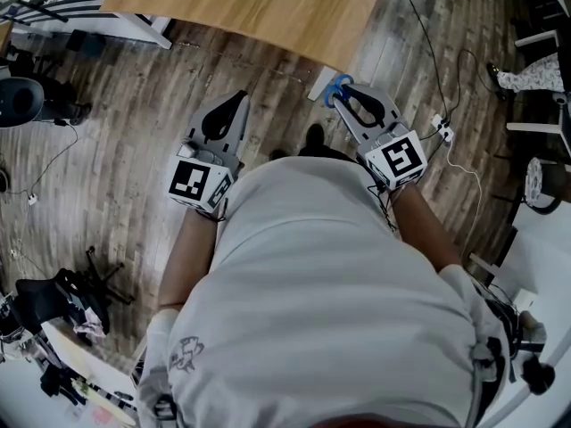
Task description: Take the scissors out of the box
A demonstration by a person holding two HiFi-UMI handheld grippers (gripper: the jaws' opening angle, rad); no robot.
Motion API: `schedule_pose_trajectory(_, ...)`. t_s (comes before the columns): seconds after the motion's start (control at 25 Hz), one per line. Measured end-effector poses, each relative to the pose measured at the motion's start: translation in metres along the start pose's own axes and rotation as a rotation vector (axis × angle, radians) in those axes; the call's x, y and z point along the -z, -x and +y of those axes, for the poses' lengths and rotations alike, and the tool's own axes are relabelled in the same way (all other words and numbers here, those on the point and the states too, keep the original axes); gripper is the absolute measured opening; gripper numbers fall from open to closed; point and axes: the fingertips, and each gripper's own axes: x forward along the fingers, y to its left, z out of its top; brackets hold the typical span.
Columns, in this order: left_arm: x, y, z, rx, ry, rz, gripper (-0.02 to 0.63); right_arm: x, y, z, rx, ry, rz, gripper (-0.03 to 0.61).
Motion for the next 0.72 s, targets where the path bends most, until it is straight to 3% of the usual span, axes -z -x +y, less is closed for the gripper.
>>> schedule_pose_trajectory(0.72, 0.002, 0.009, 0.037, -0.038, 0.023, -0.020, 0.005, -0.019, -0.037, 0.003, -0.031, 0.018, -0.028, 0.094)
